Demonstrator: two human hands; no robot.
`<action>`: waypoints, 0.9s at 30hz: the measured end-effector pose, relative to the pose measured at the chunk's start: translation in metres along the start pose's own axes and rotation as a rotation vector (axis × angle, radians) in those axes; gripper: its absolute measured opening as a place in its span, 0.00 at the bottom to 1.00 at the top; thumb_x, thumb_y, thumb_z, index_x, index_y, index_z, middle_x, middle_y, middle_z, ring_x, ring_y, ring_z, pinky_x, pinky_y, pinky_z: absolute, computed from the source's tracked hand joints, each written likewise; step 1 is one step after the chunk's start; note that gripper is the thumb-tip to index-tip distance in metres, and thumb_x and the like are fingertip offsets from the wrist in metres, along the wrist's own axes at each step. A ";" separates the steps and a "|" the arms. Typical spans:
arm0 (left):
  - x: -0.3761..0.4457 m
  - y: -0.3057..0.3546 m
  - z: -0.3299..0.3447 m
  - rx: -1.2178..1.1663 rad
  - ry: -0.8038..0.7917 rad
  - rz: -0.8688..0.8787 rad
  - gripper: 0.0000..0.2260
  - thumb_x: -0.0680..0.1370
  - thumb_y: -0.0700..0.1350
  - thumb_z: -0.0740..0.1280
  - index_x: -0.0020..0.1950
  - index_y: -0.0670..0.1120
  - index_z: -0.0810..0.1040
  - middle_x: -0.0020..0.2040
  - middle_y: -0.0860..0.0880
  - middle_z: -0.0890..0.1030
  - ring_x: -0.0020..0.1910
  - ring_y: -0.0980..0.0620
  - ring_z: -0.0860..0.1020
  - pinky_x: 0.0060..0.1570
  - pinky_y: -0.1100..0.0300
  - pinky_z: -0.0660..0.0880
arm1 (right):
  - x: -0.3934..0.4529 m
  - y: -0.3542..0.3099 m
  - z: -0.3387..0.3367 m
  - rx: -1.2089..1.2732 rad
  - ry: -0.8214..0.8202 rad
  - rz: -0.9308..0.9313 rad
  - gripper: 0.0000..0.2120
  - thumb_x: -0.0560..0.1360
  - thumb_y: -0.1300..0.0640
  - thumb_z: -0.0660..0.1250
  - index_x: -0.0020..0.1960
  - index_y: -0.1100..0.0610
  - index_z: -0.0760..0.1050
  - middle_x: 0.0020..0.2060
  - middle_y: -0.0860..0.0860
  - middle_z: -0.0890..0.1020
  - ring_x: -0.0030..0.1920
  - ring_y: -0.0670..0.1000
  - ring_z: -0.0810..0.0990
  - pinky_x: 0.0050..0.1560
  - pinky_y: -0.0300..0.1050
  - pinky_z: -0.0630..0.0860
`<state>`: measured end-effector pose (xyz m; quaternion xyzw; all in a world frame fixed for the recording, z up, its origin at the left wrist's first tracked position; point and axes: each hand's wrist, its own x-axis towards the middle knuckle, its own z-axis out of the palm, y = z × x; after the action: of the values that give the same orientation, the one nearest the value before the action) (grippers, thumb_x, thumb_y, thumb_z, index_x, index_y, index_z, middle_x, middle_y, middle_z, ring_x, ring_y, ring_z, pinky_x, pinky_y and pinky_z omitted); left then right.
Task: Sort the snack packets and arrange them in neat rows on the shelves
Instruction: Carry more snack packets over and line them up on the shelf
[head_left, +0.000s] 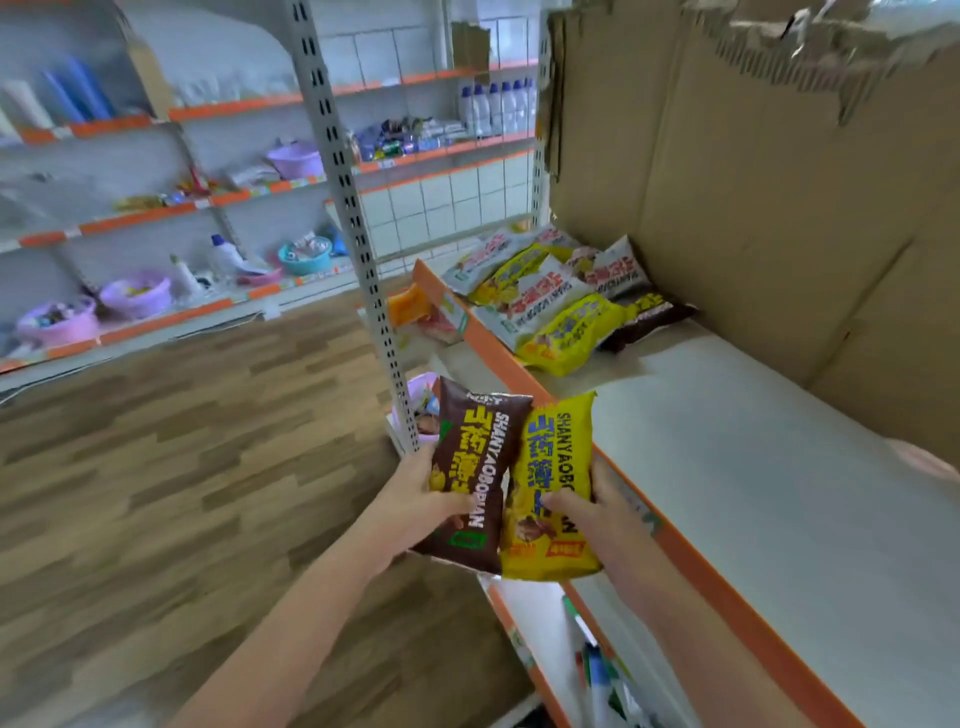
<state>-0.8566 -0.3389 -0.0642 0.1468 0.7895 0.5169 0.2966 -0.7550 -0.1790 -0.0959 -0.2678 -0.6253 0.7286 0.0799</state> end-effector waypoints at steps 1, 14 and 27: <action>0.008 0.003 0.004 -0.010 -0.011 -0.009 0.18 0.72 0.27 0.66 0.49 0.49 0.71 0.40 0.50 0.78 0.28 0.65 0.77 0.30 0.72 0.73 | 0.006 -0.003 -0.006 -0.024 0.009 -0.005 0.15 0.72 0.67 0.67 0.55 0.52 0.72 0.47 0.54 0.83 0.42 0.52 0.83 0.41 0.45 0.80; 0.123 0.059 0.078 -0.041 -0.270 0.137 0.23 0.71 0.33 0.71 0.62 0.48 0.69 0.45 0.54 0.81 0.43 0.57 0.81 0.43 0.62 0.78 | 0.041 -0.021 -0.094 0.129 0.289 -0.017 0.17 0.70 0.70 0.68 0.56 0.58 0.70 0.48 0.57 0.82 0.40 0.48 0.83 0.37 0.42 0.79; 0.281 0.149 0.120 0.301 -0.351 0.569 0.25 0.71 0.46 0.73 0.65 0.45 0.70 0.54 0.48 0.78 0.53 0.51 0.76 0.54 0.59 0.71 | 0.134 -0.051 -0.116 0.120 0.658 -0.061 0.21 0.69 0.68 0.71 0.58 0.59 0.68 0.50 0.55 0.80 0.43 0.49 0.80 0.41 0.38 0.79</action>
<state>-1.0126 -0.0370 -0.0536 0.4891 0.7212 0.4238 0.2471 -0.8222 -0.0071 -0.0954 -0.4648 -0.5298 0.6357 0.3150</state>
